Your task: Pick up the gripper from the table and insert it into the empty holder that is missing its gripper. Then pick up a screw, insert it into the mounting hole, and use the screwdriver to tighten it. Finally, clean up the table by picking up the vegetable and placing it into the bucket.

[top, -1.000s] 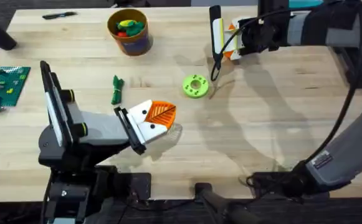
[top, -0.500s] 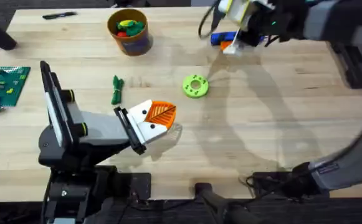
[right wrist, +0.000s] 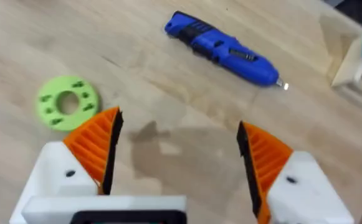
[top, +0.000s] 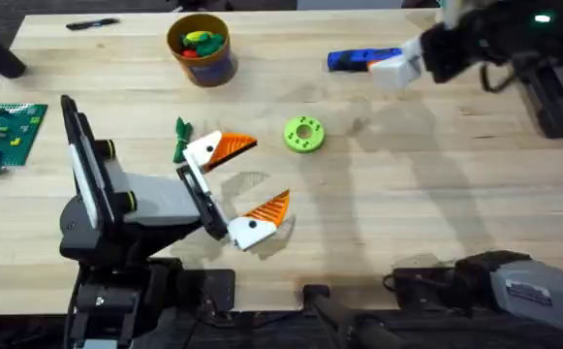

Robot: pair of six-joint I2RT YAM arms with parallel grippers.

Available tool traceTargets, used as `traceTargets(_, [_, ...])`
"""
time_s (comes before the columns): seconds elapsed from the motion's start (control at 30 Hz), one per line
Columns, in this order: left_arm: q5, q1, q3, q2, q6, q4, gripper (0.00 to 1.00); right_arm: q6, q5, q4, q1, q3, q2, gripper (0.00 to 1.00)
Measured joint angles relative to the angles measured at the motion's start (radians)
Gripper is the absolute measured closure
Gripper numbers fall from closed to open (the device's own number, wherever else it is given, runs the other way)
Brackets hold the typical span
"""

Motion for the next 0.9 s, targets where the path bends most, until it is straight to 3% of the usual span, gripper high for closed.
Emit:
traceTargets(0.03, [-0.078, 0.000, 0.000, 0.000, -0.066, 0.006, 0.015, 0.123, 0.013, -0.141, 0.000, 0.000, -0.114, 0.009])
traceTargets(0.1, [-0.135, 0.000, 0.016, 0.000, -0.115, -0.029, 0.016, 0.192, 0.039, -0.207, 0.000, 0.000, -0.157, 0.009])
traceTargets(0.27, [-0.316, 0.000, 0.144, 0.003, -0.178, -0.364, 0.015, 0.288, 0.090, -0.345, 0.000, 0.024, -0.212, 0.009])
traceTargets(0.33, [-0.377, 0.000, 0.206, 0.023, -0.180, -0.444, 0.015, 0.311, 0.100, -0.377, 0.000, 0.044, -0.213, 0.009])
traceTargets(0.5, [-0.502, 0.000, 0.445, 0.182, -0.111, -0.609, 0.015, 0.359, 0.108, -0.392, 0.000, 0.065, -0.213, 0.009])
traceTargets(0.7, [-0.641, 0.000, 0.722, 0.526, -0.011, -0.848, 0.015, 0.427, 0.108, -0.414, -0.027, 0.066, -0.213, 0.009])
traceTargets(0.9, [-0.691, 0.000, 0.964, 0.851, 0.020, -0.902, 0.015, 0.449, 0.108, -0.416, -0.037, 0.066, -0.213, 0.009])
